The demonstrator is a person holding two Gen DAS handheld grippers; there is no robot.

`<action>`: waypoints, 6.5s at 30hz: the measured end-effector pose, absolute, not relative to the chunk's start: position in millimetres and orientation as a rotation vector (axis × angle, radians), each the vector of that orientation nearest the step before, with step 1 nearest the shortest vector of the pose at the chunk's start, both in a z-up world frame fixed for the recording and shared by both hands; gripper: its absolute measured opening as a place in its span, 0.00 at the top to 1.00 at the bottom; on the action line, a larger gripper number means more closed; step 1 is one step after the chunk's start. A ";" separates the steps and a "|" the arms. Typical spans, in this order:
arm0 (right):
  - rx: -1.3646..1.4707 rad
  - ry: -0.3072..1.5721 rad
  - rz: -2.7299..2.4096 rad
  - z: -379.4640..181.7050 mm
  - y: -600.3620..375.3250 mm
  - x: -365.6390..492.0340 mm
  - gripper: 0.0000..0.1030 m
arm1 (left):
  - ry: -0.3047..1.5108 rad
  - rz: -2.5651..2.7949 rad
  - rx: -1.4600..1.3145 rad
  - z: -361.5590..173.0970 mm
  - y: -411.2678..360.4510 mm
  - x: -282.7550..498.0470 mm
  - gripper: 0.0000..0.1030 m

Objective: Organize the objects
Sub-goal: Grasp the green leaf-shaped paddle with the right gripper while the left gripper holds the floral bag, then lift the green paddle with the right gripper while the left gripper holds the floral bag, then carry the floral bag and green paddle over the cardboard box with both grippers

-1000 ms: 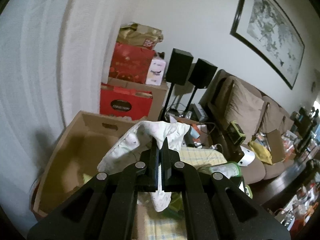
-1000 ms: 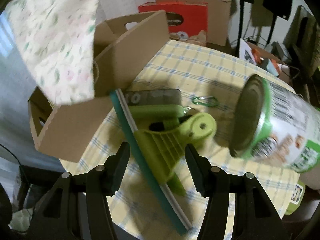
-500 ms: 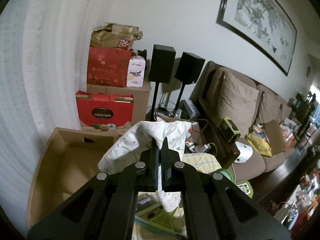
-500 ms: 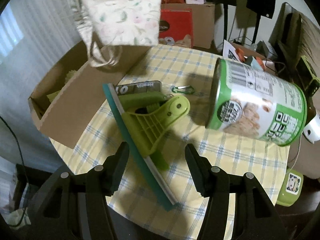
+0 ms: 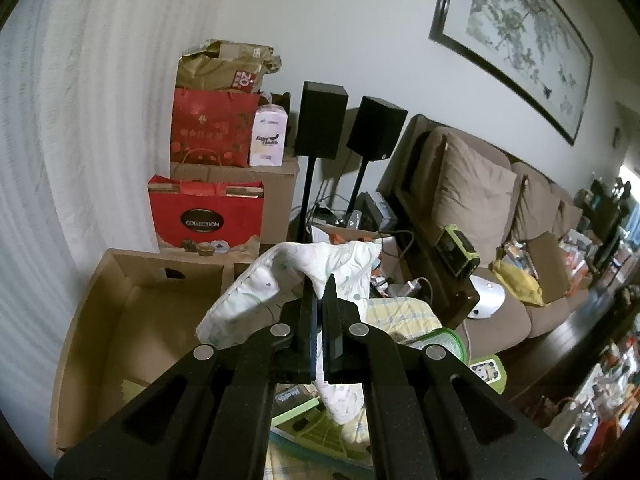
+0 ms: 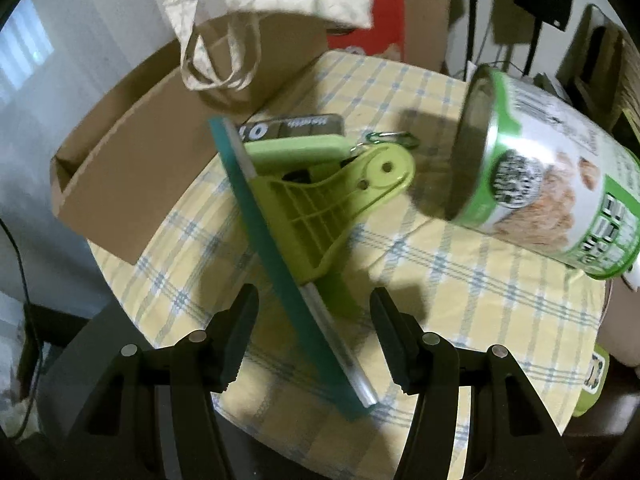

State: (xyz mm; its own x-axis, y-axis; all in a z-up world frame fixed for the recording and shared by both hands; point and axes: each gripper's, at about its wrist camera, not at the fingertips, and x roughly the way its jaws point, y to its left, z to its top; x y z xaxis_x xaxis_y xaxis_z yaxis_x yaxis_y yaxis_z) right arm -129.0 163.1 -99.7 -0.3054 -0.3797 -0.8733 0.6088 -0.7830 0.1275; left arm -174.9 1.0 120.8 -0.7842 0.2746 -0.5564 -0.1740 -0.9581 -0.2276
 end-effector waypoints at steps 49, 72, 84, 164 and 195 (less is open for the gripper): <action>1.143 0.165 -2.292 -38.9 179.8 -134.6 0.90 | -0.300 2.813 -0.865 134.3 -61.3 -156.3 0.99; 1.304 0.337 -2.289 -101.1 194.4 -114.6 0.62 | -0.303 2.767 -0.943 106.6 -51.8 -152.8 0.99; 1.217 0.378 -2.101 -97.3 141.4 -121.8 0.62 | -0.312 2.750 -0.959 99.3 -52.1 -149.7 0.99; 1.020 0.333 -2.160 -3.0 99.5 -144.9 0.71 | -0.383 2.867 -0.868 138.8 -113.3 -134.7 0.98; 0.980 0.228 -2.181 32.4 -3.5 -158.8 0.71 | -0.337 3.047 -1.158 42.4 -178.3 -149.6 0.99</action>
State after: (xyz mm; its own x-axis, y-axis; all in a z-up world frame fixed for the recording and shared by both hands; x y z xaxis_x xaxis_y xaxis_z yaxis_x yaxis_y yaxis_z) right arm -158.8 -3.5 32.4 -0.4497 -0.5448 -0.7078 0.6792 -0.7232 0.1251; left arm -149.6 -178.3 42.4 -0.7421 -0.0531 -0.6682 0.1980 -0.9697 -0.1429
